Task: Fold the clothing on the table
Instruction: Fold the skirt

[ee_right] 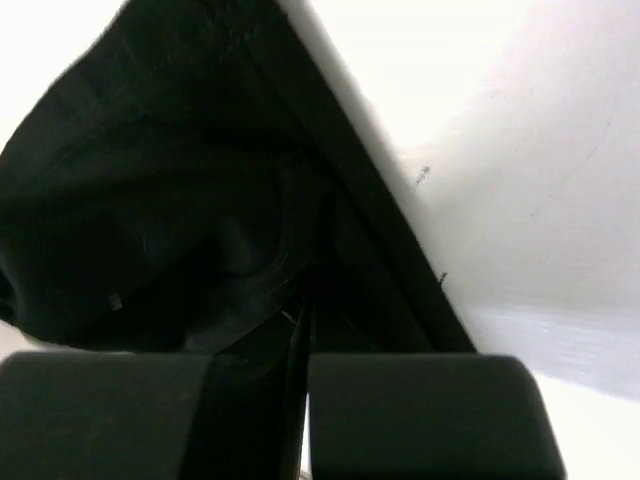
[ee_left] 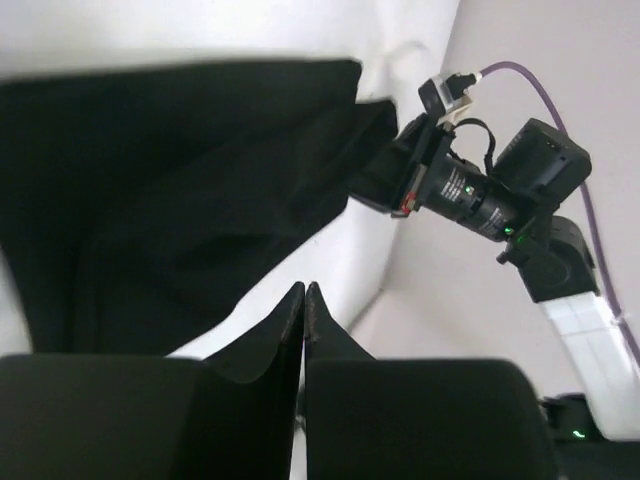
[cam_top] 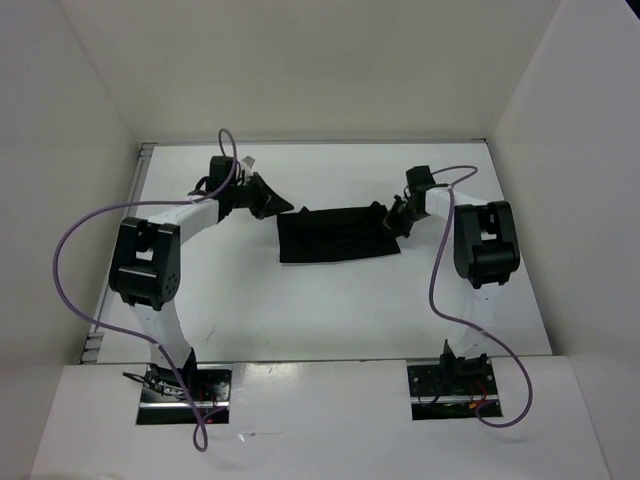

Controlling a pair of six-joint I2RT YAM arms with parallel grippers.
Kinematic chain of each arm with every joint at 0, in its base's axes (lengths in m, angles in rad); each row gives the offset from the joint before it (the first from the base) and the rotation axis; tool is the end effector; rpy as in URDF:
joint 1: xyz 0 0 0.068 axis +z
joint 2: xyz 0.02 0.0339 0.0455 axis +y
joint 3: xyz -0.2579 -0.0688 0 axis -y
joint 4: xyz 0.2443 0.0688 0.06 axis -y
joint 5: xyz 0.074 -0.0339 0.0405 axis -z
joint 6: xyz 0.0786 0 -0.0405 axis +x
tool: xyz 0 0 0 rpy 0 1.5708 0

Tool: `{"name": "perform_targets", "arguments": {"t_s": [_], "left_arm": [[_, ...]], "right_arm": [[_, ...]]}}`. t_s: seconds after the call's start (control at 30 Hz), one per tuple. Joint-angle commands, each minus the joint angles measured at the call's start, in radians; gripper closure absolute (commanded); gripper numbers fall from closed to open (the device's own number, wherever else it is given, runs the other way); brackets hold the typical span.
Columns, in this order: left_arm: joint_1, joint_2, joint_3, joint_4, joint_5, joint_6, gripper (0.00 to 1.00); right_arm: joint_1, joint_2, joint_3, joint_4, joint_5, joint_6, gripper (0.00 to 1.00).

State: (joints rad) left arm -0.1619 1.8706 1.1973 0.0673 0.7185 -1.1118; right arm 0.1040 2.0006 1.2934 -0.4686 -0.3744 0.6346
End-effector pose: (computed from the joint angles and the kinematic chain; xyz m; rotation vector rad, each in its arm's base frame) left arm 0.4200 -0.1210 0.1786 -0.6677 2.3152 -1.4501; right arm 0.4036 0.0710 0.0990 0.6374 2.7544 0.7031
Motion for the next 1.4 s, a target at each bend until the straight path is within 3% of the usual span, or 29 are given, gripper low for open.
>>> {"name": "perform_targets", "arguments": {"t_s": [0.0, 0.03, 0.1, 0.13, 0.2, 0.33, 0.53, 0.6, 0.77, 0.93, 1.37], "left_arm": [[-0.042, -0.007, 0.132, -0.173, -0.138, 0.246, 0.93], [-0.042, -0.007, 0.165, -0.196, -0.178, 0.309, 0.66], [-0.051, -0.007, 0.176, -0.219, -0.204, 0.365, 0.49], [-0.051, -0.017, 0.189, -0.254, -0.229, 0.418, 0.31], [-0.076, -0.027, 0.211, -0.293, -0.284, 0.47, 0.19], [-0.102, -0.016, 0.289, -0.4, -0.401, 0.558, 0.19], [-0.175, 0.053, 0.387, -0.492, -0.571, 0.621, 0.36], [-0.212, 0.053, 0.387, -0.492, -0.646, 0.65, 0.36], [-0.235, 0.094, 0.43, -0.518, -0.761, 0.682, 0.31], [-0.245, 0.154, 0.479, -0.555, -0.803, 0.67, 0.31], [-0.245, 0.243, 0.597, -0.577, -0.817, 0.679, 0.3]], "right_arm": [[0.036, 0.015, 0.085, -0.051, 0.112, -0.006, 1.0], [0.036, 0.015, 0.096, -0.064, 0.124, -0.006, 1.0], [0.055, 0.006, 0.125, -0.102, 0.153, -0.03, 0.91], [0.056, -0.005, 0.138, -0.12, 0.179, -0.03, 0.88], [0.085, -0.048, 0.184, -0.175, 0.289, -0.041, 0.82], [0.109, -0.059, 0.273, -0.261, 0.429, -0.073, 0.69], [0.151, -0.025, 0.389, -0.344, 0.584, -0.098, 0.69], [0.164, -0.036, 0.423, -0.355, 0.6, -0.107, 0.64], [0.164, 0.018, 0.542, -0.398, 0.641, -0.128, 0.63], [0.198, 0.064, 0.622, -0.407, 0.651, -0.15, 0.56], [0.24, 0.202, 0.69, -0.469, 0.641, -0.162, 0.56]]}}
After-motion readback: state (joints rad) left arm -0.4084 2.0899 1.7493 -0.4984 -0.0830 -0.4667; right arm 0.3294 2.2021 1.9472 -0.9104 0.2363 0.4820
